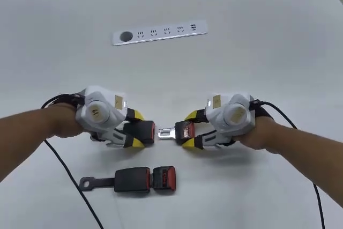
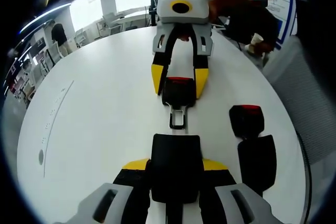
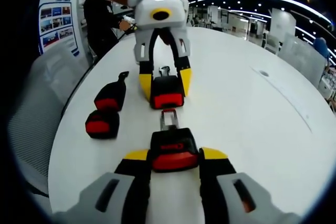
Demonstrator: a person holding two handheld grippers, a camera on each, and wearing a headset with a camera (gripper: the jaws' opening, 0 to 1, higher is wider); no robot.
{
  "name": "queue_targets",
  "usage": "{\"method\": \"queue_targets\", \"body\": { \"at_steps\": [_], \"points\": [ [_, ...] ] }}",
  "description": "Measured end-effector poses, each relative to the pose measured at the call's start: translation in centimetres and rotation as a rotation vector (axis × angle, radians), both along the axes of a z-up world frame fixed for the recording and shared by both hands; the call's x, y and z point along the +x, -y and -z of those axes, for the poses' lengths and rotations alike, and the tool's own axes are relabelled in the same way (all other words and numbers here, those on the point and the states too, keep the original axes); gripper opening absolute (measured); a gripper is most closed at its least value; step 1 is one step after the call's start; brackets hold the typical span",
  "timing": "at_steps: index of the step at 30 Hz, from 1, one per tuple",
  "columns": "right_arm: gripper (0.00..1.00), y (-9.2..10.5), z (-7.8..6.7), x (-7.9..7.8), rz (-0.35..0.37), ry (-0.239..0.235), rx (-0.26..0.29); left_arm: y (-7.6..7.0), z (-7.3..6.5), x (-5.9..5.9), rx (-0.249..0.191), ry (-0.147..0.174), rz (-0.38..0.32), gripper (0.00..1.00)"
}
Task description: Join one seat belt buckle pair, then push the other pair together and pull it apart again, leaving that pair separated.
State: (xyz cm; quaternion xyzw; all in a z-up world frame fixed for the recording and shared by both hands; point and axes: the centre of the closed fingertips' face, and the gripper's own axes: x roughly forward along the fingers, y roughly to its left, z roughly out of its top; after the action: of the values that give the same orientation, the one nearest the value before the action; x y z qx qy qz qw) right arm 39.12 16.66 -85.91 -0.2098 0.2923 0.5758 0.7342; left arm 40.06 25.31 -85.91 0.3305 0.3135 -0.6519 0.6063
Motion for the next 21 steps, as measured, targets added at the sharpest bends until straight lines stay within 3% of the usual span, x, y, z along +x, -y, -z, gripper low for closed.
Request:
{"method": "queue_targets", "body": {
  "at_steps": [21],
  "points": [
    [0.37,5.2,0.1,-0.5,0.038,-0.011,-0.025,-0.1,0.0,0.0,0.007,0.001,0.0,0.37]
  ]
}}
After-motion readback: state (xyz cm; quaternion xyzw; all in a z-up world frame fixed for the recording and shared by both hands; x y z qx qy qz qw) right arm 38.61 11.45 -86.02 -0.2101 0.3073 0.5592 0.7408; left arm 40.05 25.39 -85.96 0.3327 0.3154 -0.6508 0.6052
